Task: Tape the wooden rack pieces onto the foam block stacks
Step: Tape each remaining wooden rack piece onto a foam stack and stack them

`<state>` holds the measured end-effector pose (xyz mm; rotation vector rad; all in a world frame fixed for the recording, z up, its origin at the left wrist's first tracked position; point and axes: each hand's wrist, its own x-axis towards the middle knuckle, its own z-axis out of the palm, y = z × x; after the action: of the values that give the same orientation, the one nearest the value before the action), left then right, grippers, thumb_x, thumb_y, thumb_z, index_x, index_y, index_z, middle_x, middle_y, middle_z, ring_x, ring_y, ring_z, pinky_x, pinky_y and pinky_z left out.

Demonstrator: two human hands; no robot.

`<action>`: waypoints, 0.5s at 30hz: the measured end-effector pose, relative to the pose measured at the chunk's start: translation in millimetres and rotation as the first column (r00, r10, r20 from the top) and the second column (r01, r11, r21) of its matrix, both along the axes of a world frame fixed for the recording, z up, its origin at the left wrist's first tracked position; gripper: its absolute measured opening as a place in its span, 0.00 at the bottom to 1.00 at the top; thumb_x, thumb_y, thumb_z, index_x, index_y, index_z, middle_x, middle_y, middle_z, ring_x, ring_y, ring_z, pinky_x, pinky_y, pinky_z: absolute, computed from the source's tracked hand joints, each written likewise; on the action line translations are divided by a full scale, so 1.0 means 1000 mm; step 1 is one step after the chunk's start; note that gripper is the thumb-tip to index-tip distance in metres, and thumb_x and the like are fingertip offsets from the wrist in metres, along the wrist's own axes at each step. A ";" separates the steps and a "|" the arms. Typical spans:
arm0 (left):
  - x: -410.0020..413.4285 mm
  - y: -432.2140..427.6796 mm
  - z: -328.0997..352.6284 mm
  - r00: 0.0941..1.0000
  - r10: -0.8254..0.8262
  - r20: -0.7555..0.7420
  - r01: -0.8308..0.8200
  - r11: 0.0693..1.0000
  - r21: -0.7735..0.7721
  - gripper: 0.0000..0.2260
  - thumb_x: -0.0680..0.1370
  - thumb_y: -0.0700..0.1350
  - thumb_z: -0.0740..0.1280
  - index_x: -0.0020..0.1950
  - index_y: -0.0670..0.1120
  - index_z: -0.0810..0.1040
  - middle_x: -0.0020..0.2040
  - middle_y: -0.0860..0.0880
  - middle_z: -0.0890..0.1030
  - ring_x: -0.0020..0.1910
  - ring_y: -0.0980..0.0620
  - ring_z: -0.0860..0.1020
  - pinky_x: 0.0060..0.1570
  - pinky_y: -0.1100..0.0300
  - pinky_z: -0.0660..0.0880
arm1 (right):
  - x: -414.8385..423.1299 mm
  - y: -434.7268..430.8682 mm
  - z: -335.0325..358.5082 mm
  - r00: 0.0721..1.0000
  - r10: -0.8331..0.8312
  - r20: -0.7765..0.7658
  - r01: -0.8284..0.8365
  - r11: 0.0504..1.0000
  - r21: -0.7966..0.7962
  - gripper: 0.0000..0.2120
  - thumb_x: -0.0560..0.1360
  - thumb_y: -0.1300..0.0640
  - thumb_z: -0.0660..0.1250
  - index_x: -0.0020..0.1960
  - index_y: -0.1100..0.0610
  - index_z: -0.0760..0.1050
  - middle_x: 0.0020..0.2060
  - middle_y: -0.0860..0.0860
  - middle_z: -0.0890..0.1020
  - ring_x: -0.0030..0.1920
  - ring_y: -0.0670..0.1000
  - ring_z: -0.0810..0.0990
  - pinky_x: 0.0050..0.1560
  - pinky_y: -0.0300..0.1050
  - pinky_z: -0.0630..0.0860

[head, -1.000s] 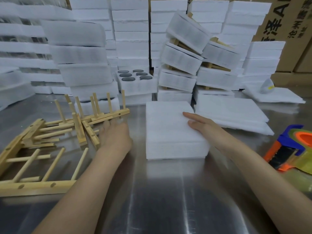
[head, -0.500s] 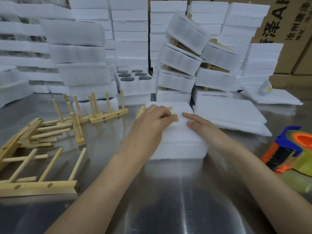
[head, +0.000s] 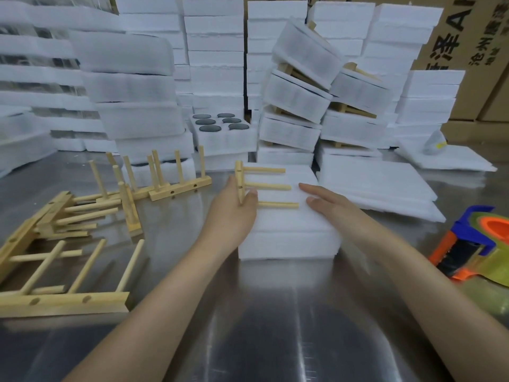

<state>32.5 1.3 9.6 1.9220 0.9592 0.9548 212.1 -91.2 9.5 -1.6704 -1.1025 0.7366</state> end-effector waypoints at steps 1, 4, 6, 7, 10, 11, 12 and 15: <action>0.001 0.000 -0.003 1.000 -0.023 -0.006 0.024 0.996 0.083 0.10 0.82 0.45 0.58 0.63 0.47 0.71 0.50 0.56 0.75 0.47 0.55 0.73 0.37 0.67 0.64 | 0.001 0.000 -0.001 1.000 0.010 0.005 -0.010 1.000 0.005 0.16 0.80 0.52 0.62 0.67 0.42 0.73 0.63 0.37 0.74 0.59 0.35 0.73 0.53 0.26 0.67; 0.002 -0.003 -0.007 0.995 -0.061 -0.074 0.068 0.992 0.110 0.18 0.83 0.48 0.56 0.72 0.45 0.65 0.53 0.55 0.72 0.41 0.64 0.71 0.36 0.72 0.66 | 0.002 0.000 -0.003 1.000 0.023 0.022 -0.023 1.000 0.004 0.15 0.79 0.51 0.63 0.65 0.40 0.75 0.62 0.35 0.75 0.59 0.33 0.72 0.51 0.25 0.66; 0.007 0.000 -0.005 0.989 -0.100 -0.109 0.103 0.994 0.021 0.22 0.83 0.52 0.56 0.76 0.47 0.60 0.58 0.58 0.70 0.48 0.70 0.70 0.41 0.79 0.64 | 0.004 0.006 -0.004 1.000 0.006 0.027 -0.007 1.000 0.010 0.15 0.80 0.52 0.63 0.64 0.41 0.75 0.64 0.37 0.74 0.64 0.38 0.71 0.59 0.30 0.65; 0.010 0.001 -0.002 0.989 -0.123 -0.085 0.118 0.991 -0.057 0.24 0.83 0.54 0.55 0.78 0.48 0.57 0.65 0.59 0.67 0.59 0.67 0.69 0.51 0.78 0.62 | 0.004 0.008 -0.006 1.000 -0.010 0.023 0.010 1.000 0.017 0.14 0.80 0.53 0.61 0.63 0.41 0.76 0.64 0.39 0.74 0.65 0.40 0.71 0.62 0.33 0.64; 0.011 0.008 0.007 0.985 -0.058 0.164 0.119 0.911 -0.396 0.25 0.82 0.61 0.50 0.76 0.51 0.64 0.75 0.51 0.66 0.72 0.52 0.66 0.73 0.54 0.60 | 0.003 0.006 -0.009 0.999 -0.035 0.009 0.034 0.999 0.030 0.14 0.82 0.50 0.57 0.64 0.41 0.74 0.65 0.39 0.74 0.66 0.42 0.70 0.66 0.38 0.62; 0.008 0.008 0.007 0.978 -0.043 0.203 0.127 0.898 -0.421 0.26 0.81 0.63 0.49 0.76 0.52 0.63 0.75 0.52 0.65 0.73 0.52 0.64 0.74 0.51 0.58 | 0.002 0.007 -0.008 0.999 -0.037 0.019 0.037 0.999 0.025 0.15 0.82 0.48 0.56 0.66 0.41 0.73 0.67 0.38 0.72 0.67 0.41 0.68 0.67 0.38 0.61; 0.005 0.008 0.005 0.978 -0.041 0.205 0.126 0.897 -0.423 0.27 0.81 0.64 0.48 0.77 0.53 0.61 0.76 0.53 0.63 0.74 0.53 0.62 0.75 0.51 0.55 | 0.001 0.013 -0.006 0.999 -0.033 0.036 0.033 0.999 0.025 0.17 0.82 0.46 0.55 0.69 0.41 0.70 0.68 0.37 0.70 0.68 0.40 0.66 0.67 0.37 0.59; 0.006 0.006 -0.005 0.985 -0.091 0.144 0.143 0.902 -0.407 0.29 0.80 0.66 0.44 0.75 0.54 0.64 0.74 0.53 0.66 0.73 0.54 0.64 0.74 0.55 0.55 | 0.004 0.008 -0.003 0.999 0.027 0.041 -0.027 1.000 -0.008 0.23 0.82 0.43 0.53 0.76 0.46 0.60 0.74 0.42 0.62 0.73 0.43 0.60 0.71 0.41 0.56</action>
<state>38.7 6.8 4.5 1.5239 0.8818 0.7180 216.2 -83.3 6.3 -1.6868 -1.1540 0.7274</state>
